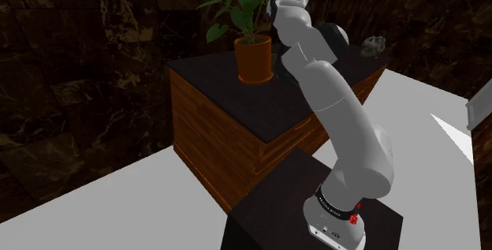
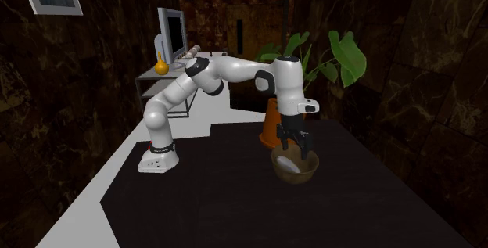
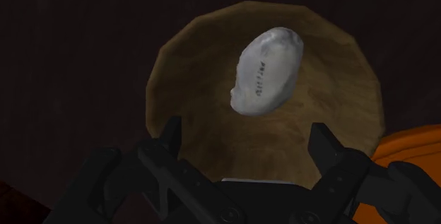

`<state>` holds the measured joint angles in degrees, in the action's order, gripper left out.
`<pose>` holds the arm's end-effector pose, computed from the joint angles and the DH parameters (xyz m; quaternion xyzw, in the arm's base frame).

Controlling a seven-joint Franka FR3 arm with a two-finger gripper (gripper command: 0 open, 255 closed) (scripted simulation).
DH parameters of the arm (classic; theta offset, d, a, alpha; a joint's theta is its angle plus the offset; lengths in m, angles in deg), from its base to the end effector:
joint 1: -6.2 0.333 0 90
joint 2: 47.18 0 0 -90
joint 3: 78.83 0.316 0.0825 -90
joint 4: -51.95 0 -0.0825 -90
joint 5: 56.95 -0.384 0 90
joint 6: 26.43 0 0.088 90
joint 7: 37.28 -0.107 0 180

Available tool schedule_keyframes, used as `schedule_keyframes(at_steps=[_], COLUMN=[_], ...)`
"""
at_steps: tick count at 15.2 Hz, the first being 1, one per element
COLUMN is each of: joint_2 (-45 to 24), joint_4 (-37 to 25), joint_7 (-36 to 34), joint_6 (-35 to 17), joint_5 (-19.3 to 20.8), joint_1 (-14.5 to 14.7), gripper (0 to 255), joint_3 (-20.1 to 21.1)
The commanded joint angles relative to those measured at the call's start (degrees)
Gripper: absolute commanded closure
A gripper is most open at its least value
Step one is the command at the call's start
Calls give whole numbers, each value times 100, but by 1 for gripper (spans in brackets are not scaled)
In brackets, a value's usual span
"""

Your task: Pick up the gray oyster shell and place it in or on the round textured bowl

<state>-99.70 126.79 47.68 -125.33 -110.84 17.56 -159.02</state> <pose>0.5688 -0.4212 0.4875 0.9736 0.2077 0.0472 0.0815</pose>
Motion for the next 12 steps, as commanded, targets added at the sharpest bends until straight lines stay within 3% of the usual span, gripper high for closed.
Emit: schedule_keyframes(at_steps=[1,4,12], joint_2=[85,279,280], joint_4=[-54,-393,-393], joint_7=[-24,-144,-144], joint_6=[125,494,493], joint_5=[77,229,231], joint_1=[43,-18,-18], gripper=[0,0,0], joint_3=[-77,-206,-204])
